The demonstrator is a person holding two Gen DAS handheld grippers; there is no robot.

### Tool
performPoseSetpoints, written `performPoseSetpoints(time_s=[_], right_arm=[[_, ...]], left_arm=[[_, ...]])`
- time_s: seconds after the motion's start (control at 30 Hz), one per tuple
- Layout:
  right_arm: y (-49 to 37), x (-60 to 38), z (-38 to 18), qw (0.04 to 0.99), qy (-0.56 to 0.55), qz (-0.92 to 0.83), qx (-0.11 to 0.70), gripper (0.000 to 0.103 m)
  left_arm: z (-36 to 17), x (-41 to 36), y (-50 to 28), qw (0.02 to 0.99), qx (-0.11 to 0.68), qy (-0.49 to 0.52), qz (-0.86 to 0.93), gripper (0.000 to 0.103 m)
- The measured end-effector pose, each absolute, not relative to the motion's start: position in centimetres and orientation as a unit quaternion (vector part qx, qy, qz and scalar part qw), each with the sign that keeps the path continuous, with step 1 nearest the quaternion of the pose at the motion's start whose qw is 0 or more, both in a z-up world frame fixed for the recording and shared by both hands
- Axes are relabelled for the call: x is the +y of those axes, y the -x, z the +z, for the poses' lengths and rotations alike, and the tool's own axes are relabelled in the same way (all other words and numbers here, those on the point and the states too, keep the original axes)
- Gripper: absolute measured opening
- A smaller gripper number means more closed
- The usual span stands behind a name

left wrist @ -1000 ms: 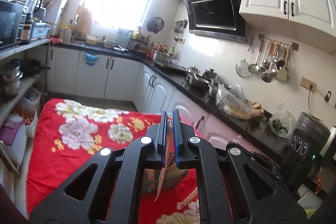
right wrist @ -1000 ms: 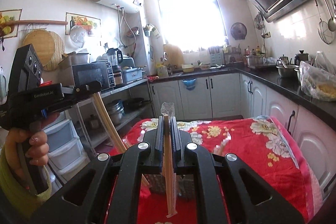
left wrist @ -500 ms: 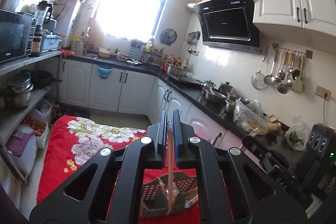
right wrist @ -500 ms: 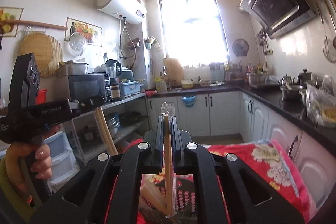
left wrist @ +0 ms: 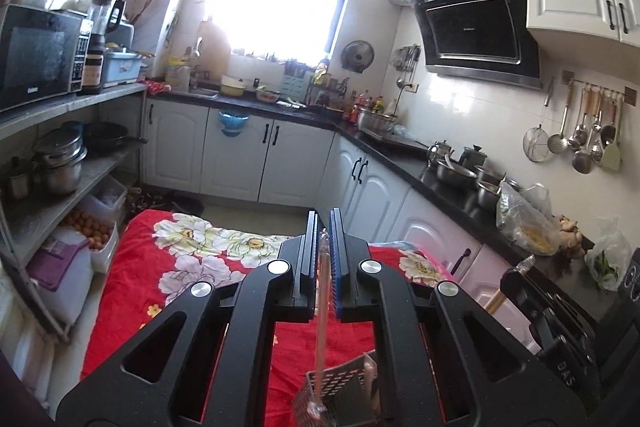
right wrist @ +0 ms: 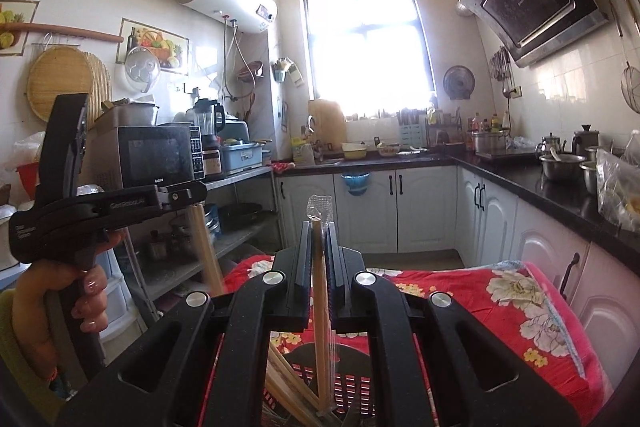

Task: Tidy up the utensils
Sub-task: 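Lower the chopsticks in both tools into the grey basket, then open both tools to drop the chopsticks into the basket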

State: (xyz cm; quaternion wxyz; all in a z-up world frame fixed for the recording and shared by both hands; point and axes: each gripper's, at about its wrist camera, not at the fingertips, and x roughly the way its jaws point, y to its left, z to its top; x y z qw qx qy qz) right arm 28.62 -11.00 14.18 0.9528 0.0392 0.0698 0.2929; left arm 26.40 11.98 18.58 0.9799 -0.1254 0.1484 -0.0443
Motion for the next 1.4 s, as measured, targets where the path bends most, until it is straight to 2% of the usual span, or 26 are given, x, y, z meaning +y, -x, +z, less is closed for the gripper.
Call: performPoseSetpoints(time_s=[0.57,0.63,0.7,0.87,0.97,1.03,1.13,1.4], right_arm=[[-29.4,-10.5,9.8,0.949,-0.03,0.29,0.124,0.007],[-29.3,-10.8,9.5,0.949,-0.032,0.286,0.132,0.011],[-29.0,-11.2,9.2,0.949,-0.034,0.282,0.137,0.023],[-28.2,-12.2,8.7,0.949,-0.035,0.276,0.146,0.034],[-27.5,-12.8,8.3,0.949,-0.037,0.275,0.15,0.039],[-27.0,-13.1,8.1,0.948,-0.034,0.275,0.153,0.041],[-26.3,-13.5,7.9,0.948,-0.032,0.274,0.158,0.046],[-24.5,-14.3,7.3,0.948,-0.024,0.269,0.167,0.054]], left_arm=[[13.3,10.4,-27.7,0.965,0.21,0.135,-0.078,0.003],[13.0,10.1,-27.4,0.965,0.213,0.131,-0.079,0.003],[12.7,9.9,-27.0,0.965,0.214,0.128,-0.08,0.003],[11.8,9.4,-25.8,0.965,0.219,0.123,-0.081,0.004],[11.5,9.4,-25.0,0.964,0.22,0.125,-0.081,0.016],[11.4,9.6,-24.3,0.964,0.219,0.129,-0.08,0.028],[11.4,9.7,-23.4,0.962,0.218,0.139,-0.084,0.041],[11.8,9.6,-20.4,0.964,0.207,0.139,-0.091,0.066]])
